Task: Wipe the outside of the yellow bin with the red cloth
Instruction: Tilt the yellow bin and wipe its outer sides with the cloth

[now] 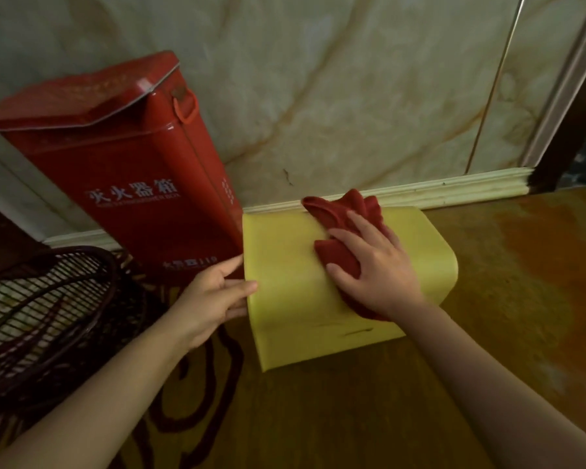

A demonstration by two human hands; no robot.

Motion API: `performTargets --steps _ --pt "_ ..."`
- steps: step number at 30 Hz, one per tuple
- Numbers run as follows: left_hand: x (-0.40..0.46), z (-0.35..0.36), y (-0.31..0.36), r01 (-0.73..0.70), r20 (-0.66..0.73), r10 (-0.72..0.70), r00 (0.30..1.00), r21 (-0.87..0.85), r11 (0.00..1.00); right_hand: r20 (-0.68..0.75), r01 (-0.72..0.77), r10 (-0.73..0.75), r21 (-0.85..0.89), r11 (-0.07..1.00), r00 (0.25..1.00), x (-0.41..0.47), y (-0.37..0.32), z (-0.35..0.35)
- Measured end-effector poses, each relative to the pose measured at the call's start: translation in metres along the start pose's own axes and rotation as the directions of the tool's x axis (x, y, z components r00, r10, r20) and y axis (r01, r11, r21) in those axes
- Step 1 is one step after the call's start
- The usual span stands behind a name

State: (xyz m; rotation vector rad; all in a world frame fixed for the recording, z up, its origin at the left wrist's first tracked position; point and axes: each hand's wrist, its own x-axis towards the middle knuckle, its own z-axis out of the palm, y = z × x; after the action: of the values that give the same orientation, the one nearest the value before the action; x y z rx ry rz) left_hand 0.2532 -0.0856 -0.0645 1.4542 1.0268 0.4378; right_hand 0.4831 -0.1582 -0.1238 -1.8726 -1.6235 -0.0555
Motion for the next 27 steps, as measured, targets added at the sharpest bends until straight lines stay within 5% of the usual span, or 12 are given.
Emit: performTargets --steps 5,10,14,17,20,23,27 --pt "0.013 0.013 0.003 -0.114 -0.143 0.103 0.984 -0.073 0.991 -0.166 -0.274 0.285 0.086 0.958 0.944 0.022 0.039 -0.009" --pt "0.006 0.033 0.0 -0.239 -0.179 0.344 0.922 0.437 0.867 -0.253 -0.504 0.607 0.371 0.78 0.753 0.032 0.031 -0.015" --pt "0.007 0.045 0.016 -0.338 -0.12 0.439 0.891 0.472 0.814 -0.36 -0.215 0.397 0.451 0.866 0.844 0.014 -0.032 -0.004" --pt "0.014 0.046 0.046 -0.408 -0.106 0.485 0.868 0.405 0.818 -0.426 0.001 0.138 0.31 0.951 0.894 0.013 -0.071 -0.005" --pt "0.015 0.026 0.064 -0.391 -0.096 0.419 0.903 0.217 0.894 -0.223 -0.028 0.073 0.2 0.979 0.972 0.027 -0.066 -0.021" --pt "0.015 0.012 0.056 -0.24 -0.082 0.264 0.961 0.224 0.945 0.061 -0.021 0.002 0.302 0.953 0.998 0.024 -0.048 -0.017" --pt "0.017 -0.003 0.032 -0.102 -0.2 0.128 0.971 0.133 0.986 0.052 -0.145 0.136 0.391 0.909 0.989 -0.01 -0.012 0.017"
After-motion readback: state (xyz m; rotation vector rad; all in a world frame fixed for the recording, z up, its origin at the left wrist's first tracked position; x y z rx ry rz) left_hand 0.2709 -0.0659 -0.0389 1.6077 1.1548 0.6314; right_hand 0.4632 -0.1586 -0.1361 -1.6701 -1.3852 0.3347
